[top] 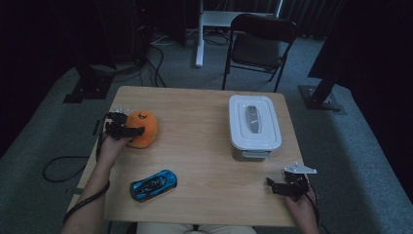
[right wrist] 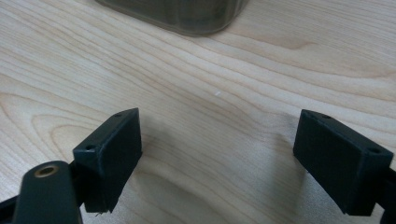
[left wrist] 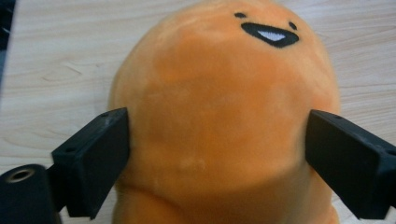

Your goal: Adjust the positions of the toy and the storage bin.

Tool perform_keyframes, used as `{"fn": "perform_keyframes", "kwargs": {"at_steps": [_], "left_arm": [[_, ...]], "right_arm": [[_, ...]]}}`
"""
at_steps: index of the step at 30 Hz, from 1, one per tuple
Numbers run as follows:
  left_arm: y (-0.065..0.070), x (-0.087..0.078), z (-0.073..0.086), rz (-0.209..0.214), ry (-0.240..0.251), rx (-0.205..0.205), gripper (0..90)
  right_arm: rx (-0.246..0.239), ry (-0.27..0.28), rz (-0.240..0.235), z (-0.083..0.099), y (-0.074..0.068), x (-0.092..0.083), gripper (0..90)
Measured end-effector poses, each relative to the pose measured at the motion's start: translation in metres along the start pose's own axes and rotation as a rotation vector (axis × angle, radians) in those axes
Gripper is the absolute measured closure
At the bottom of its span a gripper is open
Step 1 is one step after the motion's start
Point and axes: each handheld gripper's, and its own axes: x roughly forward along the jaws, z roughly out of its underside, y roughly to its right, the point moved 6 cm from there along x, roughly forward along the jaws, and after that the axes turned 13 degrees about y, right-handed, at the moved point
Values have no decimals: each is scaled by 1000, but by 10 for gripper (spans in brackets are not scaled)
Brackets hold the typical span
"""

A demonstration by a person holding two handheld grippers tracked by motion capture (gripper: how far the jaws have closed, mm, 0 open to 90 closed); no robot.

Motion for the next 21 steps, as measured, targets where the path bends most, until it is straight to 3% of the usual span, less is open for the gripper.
{"fn": "perform_keyframes", "kwargs": {"at_steps": [4, 6, 8, 11, 12, 13, 15, 16, 21], "left_arm": [[2, 2, 3, 14, -32, 71, 85], [2, 3, 8, 18, -28, 112, 90], [2, 3, 13, 7, -5, 138, 162], [1, 0, 16, -4, 39, 131, 325], [3, -5, 17, -20, 67, 151, 325], [4, -8, 16, -28, 86, 153, 439], [7, -14, 15, -31, 118, 161, 535], [7, -18, 15, -27, 127, 144, 573], [3, -36, 14, -50, 132, 139, 645]], "right_arm": [[-1, 0, 0, 0, 0, 0, 148], [-1, 0, 0, 0, 0, 0, 148], [0, 0, 0, 0, 0, 0, 148], [-1, 0, 0, 0, 0, 0, 148], [0, 0, 0, 0, 0, 0, 148], [0, 0, 0, 0, 0, 0, 148], [0, 0, 0, 0, 0, 0, 148], [0, 0, 0, 0, 0, 0, 148], [0, 0, 0, 0, 0, 0, 148]]}}
